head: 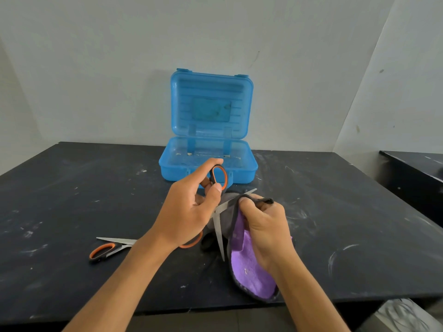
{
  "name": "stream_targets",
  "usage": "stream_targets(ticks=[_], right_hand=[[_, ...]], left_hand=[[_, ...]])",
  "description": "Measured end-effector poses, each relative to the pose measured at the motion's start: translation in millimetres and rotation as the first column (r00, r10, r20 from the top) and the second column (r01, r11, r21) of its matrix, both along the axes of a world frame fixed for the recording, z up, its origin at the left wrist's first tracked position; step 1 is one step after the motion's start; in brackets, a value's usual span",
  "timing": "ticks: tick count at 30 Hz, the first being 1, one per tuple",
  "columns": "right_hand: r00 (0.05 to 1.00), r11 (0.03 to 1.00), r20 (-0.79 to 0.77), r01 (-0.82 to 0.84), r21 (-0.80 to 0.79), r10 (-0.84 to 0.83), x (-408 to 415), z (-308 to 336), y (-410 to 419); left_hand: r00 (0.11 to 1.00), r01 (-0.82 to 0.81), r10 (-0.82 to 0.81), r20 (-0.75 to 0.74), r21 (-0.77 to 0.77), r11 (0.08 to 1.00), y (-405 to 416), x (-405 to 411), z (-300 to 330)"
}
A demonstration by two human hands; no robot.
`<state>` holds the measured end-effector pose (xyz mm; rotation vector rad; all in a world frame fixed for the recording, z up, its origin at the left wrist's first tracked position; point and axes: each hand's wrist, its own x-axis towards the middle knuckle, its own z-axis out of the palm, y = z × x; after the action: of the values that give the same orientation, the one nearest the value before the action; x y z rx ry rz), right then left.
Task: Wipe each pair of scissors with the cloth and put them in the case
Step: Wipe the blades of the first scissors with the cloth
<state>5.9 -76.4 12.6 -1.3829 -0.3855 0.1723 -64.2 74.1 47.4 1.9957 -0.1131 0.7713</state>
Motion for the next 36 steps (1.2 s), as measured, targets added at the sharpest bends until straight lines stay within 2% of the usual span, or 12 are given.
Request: stream_targets(ticks=[5,10,14,18,24,28,30,33,36], right_hand=[[0.993,0.996,-0.112,-0.027,0.088,0.037,-2,2,-1],[0.996,0.999,-0.087,0.035,0.034,-0.032,6,2,-5],[0.99,0.996,-0.135,-0.032,0.086,0.044,5,6,-7],[0.994,0.997,-0.113,0.014,0.082,-0.005,8,8,-9],[0.983,0.971,-0.179,-0.006,0.241,0.05,10,13,-16],[0.954,0.92,-0.186,-0.158,0.359,0.236,8,17,-20],[0.948,0.909,-0.154,-0.209,0.362,0.279,4,19,-21],[0.968,0.943,-0.095,-0.198,0.268,0.231,1,21,-18],[0.988,0.967,-0.108,-0.079,0.241,0.107,-1,24,-16]], left_hand=[[1.0,-0.011,0.011,-0.009,-0.014,1.0,2,2,1],[1.0,-0.006,0.006,-0.017,-0.002,1.0,3,1,0],[0.999,-0.014,0.013,-0.032,-0.025,1.0,8,1,0],[0.999,0.008,-0.008,-0.034,-0.02,1.0,8,1,0],[0.998,0.023,-0.025,-0.049,-0.042,0.999,11,1,-2],[0.982,0.089,-0.128,-0.137,-0.261,0.961,13,4,-1],[0.956,0.113,-0.202,-0.212,-0.37,0.922,12,5,0],[0.864,0.19,-0.399,-0.308,-0.534,0.824,13,1,4],[0.781,0.217,-0.521,-0.344,-0.632,0.743,21,-4,6]])
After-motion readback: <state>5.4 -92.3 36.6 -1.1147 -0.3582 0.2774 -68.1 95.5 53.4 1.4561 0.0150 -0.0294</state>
